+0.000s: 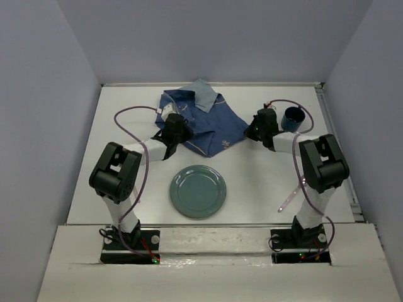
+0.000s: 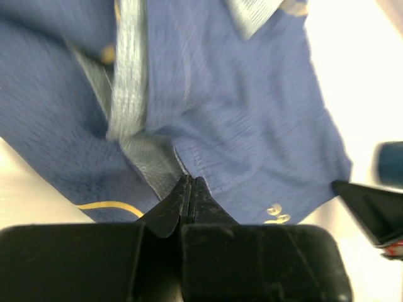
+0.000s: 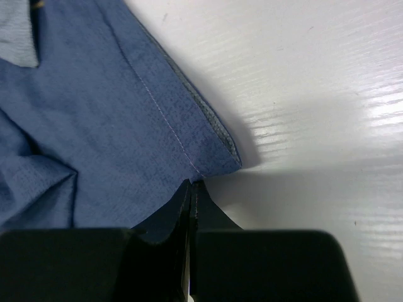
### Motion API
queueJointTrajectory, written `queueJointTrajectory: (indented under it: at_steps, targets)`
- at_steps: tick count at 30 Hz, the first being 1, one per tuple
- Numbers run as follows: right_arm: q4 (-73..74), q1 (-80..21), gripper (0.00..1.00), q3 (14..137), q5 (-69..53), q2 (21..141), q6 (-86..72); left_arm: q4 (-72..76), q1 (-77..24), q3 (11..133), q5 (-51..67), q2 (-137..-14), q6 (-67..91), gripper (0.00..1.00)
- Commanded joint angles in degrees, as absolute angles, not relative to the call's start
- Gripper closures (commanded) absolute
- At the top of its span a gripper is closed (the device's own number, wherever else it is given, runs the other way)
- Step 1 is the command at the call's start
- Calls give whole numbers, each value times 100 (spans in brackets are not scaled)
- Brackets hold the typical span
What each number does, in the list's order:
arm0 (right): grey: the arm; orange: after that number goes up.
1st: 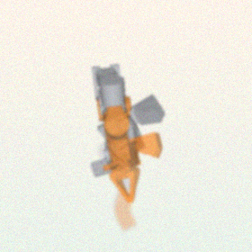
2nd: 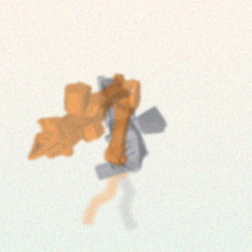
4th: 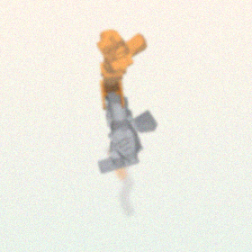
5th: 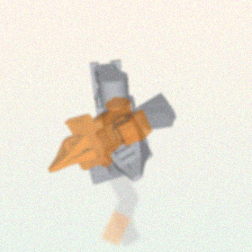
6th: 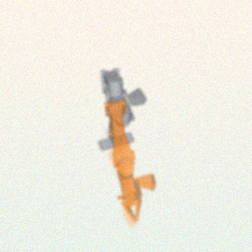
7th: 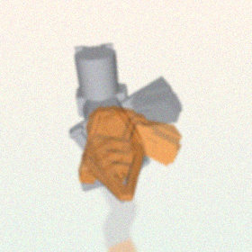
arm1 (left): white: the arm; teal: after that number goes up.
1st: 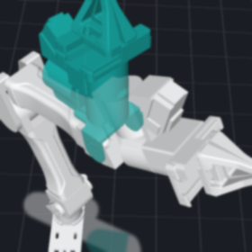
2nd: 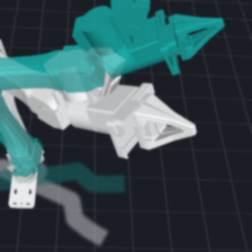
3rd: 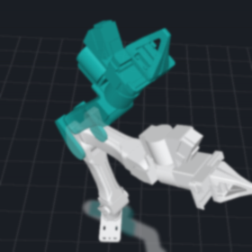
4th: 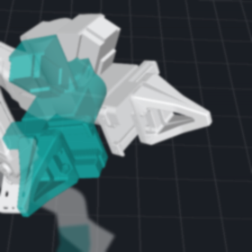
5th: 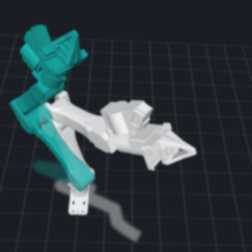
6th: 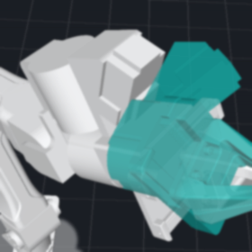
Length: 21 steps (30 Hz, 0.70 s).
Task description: Set the dinner table for one person
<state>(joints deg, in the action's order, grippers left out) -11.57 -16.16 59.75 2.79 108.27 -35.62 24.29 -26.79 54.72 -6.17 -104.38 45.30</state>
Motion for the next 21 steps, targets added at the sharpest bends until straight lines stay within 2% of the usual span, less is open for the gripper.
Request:
queueJointTrajectory:
  at_steps: [1, 7, 11, 17, 21]
  targets:
    - [-1494, -1582, 100, 5696, 510, 10118, -3402, 2909, -2418, 5231, -537, -9388, 4280, 100]
    - [-1503, -1582, 100, 5160, 536, 9169, -3279, 3102, -1934, 4773, -36, -8526, 4456, 100]
    - [-1205, -1582, 100, 4904, 720, 7887, -3059, 3076, -1390, 4728, 676, -7833, 4553, 100]
    - [-239, -1582, 100, 5561, 1221, 6016, -2540, 2725, -450, 5316, 1501, -6786, 4763, 100]
    - [280, -1582, 100, 6195, 1213, 5476, -2400, 2646, -44, 5686, 1819, -6338, 4939, 100]
